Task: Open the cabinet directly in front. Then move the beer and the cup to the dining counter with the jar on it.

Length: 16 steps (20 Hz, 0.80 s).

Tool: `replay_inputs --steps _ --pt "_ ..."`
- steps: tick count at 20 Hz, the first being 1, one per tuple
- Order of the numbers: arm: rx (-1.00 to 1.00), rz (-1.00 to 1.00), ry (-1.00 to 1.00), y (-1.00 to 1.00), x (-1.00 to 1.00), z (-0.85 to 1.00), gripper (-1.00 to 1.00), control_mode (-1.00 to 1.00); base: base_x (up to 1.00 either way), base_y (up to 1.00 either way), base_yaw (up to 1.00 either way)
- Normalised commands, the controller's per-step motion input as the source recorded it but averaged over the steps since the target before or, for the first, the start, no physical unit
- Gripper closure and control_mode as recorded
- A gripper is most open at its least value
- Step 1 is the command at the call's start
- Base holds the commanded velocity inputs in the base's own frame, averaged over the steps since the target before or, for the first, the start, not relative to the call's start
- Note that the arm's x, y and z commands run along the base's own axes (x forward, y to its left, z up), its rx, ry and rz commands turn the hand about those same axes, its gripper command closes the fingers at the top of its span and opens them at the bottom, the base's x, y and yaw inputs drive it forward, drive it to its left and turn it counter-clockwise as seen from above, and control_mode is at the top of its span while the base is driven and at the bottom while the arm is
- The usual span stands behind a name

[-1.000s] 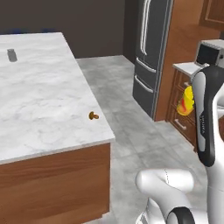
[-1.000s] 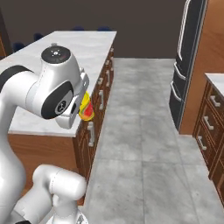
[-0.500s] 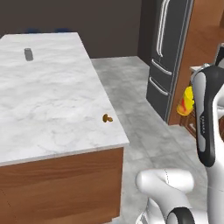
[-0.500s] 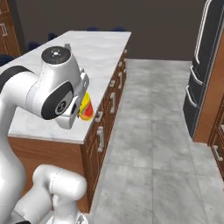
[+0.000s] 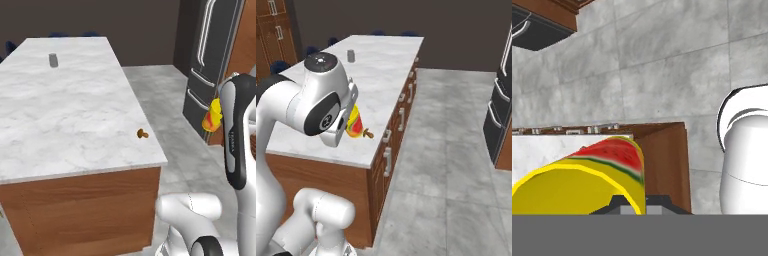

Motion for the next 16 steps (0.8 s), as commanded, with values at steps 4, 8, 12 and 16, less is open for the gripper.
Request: replay_inputs --steps 4,8,12,16 --pt "0.00 0.00 0.00 0.00 0.00 0.00 1.00 1.00 0.34 0.38 0.17" --pt "0.00 0.00 0.00 0.00 0.00 0.00 1.00 1.00 0.32 0.34 0.17" --pt "0.00 0.00 0.00 0.00 0.00 0.00 1.00 1.00 0.39 0.33 0.16" --pt "0.00 0.00 0.00 0.00 0.00 0.00 1.00 1.00 0.47 0.26 0.16"
